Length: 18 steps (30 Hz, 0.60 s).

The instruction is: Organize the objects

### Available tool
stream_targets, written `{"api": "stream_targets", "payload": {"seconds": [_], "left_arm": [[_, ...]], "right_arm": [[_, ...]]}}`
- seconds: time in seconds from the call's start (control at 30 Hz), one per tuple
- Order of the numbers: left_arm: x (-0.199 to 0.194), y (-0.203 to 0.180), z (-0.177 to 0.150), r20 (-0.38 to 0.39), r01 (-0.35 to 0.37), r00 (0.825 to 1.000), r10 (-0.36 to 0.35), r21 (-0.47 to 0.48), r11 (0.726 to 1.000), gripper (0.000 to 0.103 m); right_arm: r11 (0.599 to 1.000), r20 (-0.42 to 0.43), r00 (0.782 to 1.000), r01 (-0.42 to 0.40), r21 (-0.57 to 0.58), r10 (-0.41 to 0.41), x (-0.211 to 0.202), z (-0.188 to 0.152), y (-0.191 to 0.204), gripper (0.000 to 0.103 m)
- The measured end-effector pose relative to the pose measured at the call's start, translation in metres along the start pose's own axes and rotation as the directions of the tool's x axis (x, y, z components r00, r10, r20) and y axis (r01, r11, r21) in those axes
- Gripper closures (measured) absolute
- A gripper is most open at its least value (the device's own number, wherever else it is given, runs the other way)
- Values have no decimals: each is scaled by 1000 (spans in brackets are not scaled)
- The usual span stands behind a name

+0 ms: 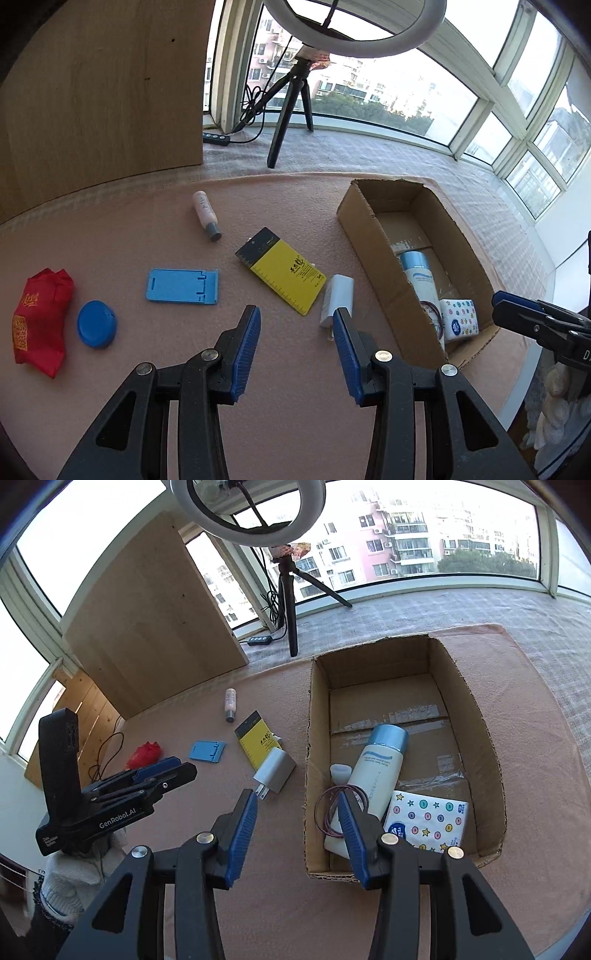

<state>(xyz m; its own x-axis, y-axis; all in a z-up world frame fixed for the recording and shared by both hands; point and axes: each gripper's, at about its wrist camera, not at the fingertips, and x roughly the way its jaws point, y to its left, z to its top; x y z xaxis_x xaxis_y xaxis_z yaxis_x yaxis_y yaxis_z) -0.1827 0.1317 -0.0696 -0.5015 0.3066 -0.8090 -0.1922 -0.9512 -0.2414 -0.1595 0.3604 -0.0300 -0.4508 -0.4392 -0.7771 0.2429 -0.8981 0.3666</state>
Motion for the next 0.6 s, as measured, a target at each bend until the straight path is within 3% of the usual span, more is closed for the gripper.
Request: {"api": "stream_targets", "payload": {"seconds": [0.37,0.6], "left_arm": [[5,128,10,-53,-128,991,122,-146,981,59],[20,168,14,-78,-150,987,138,-186,971,59]], "right_arm": [[998,-61,996,-61,-29,59,24,-20,48,61],[999,-87,995,-47,-22,45,31,-29,54,61]]}}
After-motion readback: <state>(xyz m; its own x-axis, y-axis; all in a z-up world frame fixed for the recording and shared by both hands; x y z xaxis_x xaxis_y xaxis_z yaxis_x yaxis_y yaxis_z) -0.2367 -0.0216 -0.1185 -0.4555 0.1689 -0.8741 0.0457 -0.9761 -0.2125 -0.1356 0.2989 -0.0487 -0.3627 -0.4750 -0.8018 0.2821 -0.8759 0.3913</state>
